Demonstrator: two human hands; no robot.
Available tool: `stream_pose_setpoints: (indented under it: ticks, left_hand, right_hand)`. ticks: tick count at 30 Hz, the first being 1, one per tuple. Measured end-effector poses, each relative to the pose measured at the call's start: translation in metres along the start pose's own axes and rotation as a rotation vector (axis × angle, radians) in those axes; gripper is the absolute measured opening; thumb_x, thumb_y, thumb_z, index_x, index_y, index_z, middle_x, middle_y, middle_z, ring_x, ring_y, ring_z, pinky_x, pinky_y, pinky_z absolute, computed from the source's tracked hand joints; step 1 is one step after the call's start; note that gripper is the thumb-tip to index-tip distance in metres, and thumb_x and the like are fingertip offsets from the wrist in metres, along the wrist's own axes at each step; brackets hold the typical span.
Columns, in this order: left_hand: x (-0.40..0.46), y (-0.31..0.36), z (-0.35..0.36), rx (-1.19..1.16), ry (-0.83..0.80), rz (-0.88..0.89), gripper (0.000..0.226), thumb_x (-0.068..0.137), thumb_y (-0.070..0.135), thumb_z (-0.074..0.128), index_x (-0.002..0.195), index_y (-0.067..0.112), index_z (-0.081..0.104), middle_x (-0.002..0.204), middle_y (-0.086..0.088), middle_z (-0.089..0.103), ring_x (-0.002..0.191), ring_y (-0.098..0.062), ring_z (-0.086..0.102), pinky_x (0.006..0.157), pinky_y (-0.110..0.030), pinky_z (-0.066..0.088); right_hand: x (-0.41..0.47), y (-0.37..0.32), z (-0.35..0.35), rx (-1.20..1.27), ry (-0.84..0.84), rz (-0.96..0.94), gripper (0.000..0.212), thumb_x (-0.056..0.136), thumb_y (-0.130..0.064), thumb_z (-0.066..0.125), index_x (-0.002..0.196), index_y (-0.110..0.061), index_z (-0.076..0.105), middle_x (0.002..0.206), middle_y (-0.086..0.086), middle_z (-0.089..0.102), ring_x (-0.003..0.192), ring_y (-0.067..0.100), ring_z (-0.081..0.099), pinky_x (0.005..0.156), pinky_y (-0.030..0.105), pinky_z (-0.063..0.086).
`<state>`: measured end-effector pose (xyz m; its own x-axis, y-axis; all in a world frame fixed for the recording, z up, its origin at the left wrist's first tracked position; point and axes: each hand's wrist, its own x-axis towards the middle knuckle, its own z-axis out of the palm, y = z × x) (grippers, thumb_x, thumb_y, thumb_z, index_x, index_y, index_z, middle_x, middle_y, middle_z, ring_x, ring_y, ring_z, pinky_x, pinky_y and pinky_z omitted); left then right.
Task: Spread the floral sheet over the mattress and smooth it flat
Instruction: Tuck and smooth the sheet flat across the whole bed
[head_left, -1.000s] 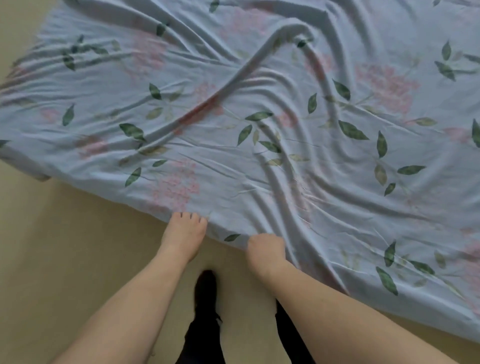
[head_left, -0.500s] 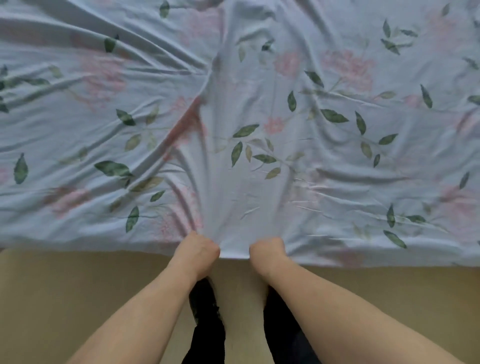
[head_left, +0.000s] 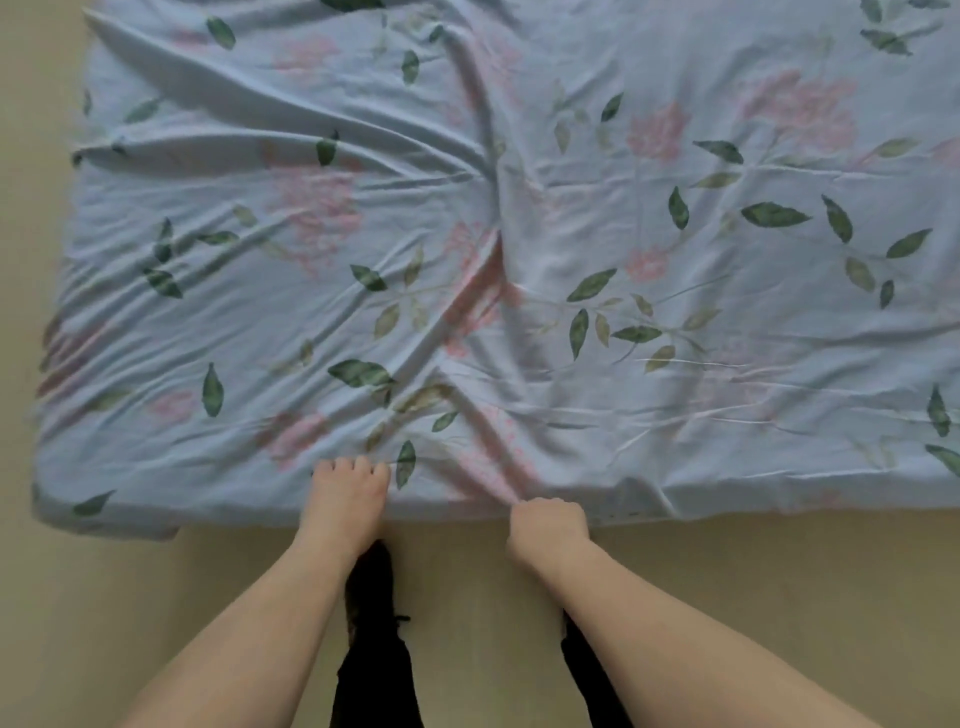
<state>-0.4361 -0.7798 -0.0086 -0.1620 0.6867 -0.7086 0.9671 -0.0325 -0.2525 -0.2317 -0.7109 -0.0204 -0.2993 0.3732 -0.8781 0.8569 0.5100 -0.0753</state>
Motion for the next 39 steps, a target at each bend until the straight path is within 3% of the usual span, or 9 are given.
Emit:
stream_pose_setpoints:
  ticks: [2, 6, 12, 20, 24, 27, 32, 35, 39]
  left_hand:
    - [0.003, -0.03, 0.02, 0.018, 0.024, 0.002, 0.025, 0.087, 0.013, 0.042, 0.109, 0.016, 0.053, 0.105, -0.006, 0.059, 0.094, -0.028, 0.059, 0.078, -0.038, 0.043]
    - [0.023, -0.071, 0.047, 0.115, 0.2, 0.243, 0.01, 0.06, 0.01, 0.052, 0.056, 0.011, 0.061, 0.054, -0.009, 0.052, 0.047, -0.023, 0.051, 0.048, -0.028, 0.038]
    - [0.023, -0.09, 0.06, 0.094, 0.108, 0.49, 0.026, 0.092, 0.004, 0.038, 0.107, 0.009, 0.058, 0.106, -0.012, 0.059, 0.097, -0.03, 0.057, 0.078, -0.038, 0.037]
    - [-0.013, -0.113, 0.059, 0.024, -0.048, 0.559, 0.024, 0.091, 0.008, 0.045, 0.109, 0.011, 0.06, 0.111, -0.008, 0.062, 0.098, -0.029, 0.061, 0.077, -0.035, 0.04]
    - [-0.018, -0.154, 0.071, -0.065, -0.04, 0.385, 0.032, 0.091, 0.014, 0.043, 0.123, 0.013, 0.047, 0.121, -0.009, 0.054, 0.109, -0.03, 0.055, 0.084, -0.037, 0.042]
    - [-0.008, -0.2, 0.087, -0.026, 0.039, 0.203, 0.033, 0.092, 0.017, 0.041, 0.125, 0.015, 0.043, 0.121, -0.006, 0.051, 0.107, -0.027, 0.054, 0.079, -0.037, 0.039]
    - [-0.003, -0.275, 0.114, 0.336, -0.061, 0.081, 0.069, 0.084, 0.046, 0.057, 0.135, 0.008, 0.03, 0.128, -0.013, 0.045, 0.113, -0.034, 0.049, 0.094, -0.056, 0.035]
    - [-0.008, -0.311, 0.144, 0.578, -0.132, 0.13, 0.054, 0.094, 0.029, 0.043, 0.136, -0.004, 0.033, 0.126, -0.026, 0.045, 0.112, -0.042, 0.049, 0.093, -0.062, 0.035]
    - [0.003, -0.35, 0.183, 0.575, -0.031, 0.339, 0.032, 0.097, 0.003, 0.032, 0.124, -0.005, 0.047, 0.116, -0.024, 0.056, 0.104, -0.037, 0.056, 0.087, -0.052, 0.039]
  right_hand:
    - [0.01, -0.041, 0.0, -0.01, 0.062, 0.002, 0.034, 0.091, -0.012, 0.043, 0.123, -0.011, 0.053, 0.123, 0.01, 0.06, 0.112, 0.028, 0.057, 0.086, 0.035, 0.041]
    - [0.043, -0.1, -0.013, -0.129, 0.25, 0.017, 0.027, 0.093, -0.011, 0.043, 0.118, -0.008, 0.052, 0.117, 0.012, 0.061, 0.105, 0.029, 0.059, 0.083, 0.037, 0.044]
    - [0.061, -0.14, -0.018, -0.469, 0.174, -0.012, 0.023, 0.09, -0.005, 0.049, 0.107, -0.012, 0.061, 0.105, 0.007, 0.063, 0.098, 0.029, 0.057, 0.086, 0.04, 0.043]
    - [0.014, -0.177, -0.004, -0.293, -0.036, 0.114, 0.033, 0.092, -0.009, 0.044, 0.12, -0.015, 0.059, 0.12, 0.007, 0.059, 0.108, 0.027, 0.056, 0.089, 0.038, 0.043]
    - [0.009, -0.205, -0.024, -0.072, 0.005, 0.151, 0.033, 0.092, -0.013, 0.046, 0.122, -0.018, 0.058, 0.123, 0.004, 0.061, 0.111, 0.025, 0.058, 0.09, 0.035, 0.046]
    - [0.012, -0.241, -0.041, 0.01, 0.215, 0.049, 0.029, 0.094, -0.012, 0.043, 0.119, -0.014, 0.056, 0.118, 0.006, 0.062, 0.108, 0.025, 0.06, 0.081, 0.032, 0.042]
    - [0.032, -0.323, -0.045, 0.112, 0.34, -0.036, 0.03, 0.096, -0.012, 0.038, 0.123, -0.008, 0.05, 0.123, 0.014, 0.057, 0.112, 0.03, 0.056, 0.087, 0.037, 0.042]
    - [0.047, -0.386, -0.042, 0.126, 0.324, -0.071, 0.027, 0.094, -0.009, 0.04, 0.12, -0.007, 0.047, 0.12, 0.016, 0.053, 0.109, 0.032, 0.053, 0.084, 0.041, 0.041]
    - [0.077, -0.454, -0.047, 0.098, 0.316, -0.016, 0.022, 0.086, -0.014, 0.06, 0.106, -0.005, 0.057, 0.101, 0.018, 0.058, 0.091, 0.033, 0.058, 0.075, 0.044, 0.045]
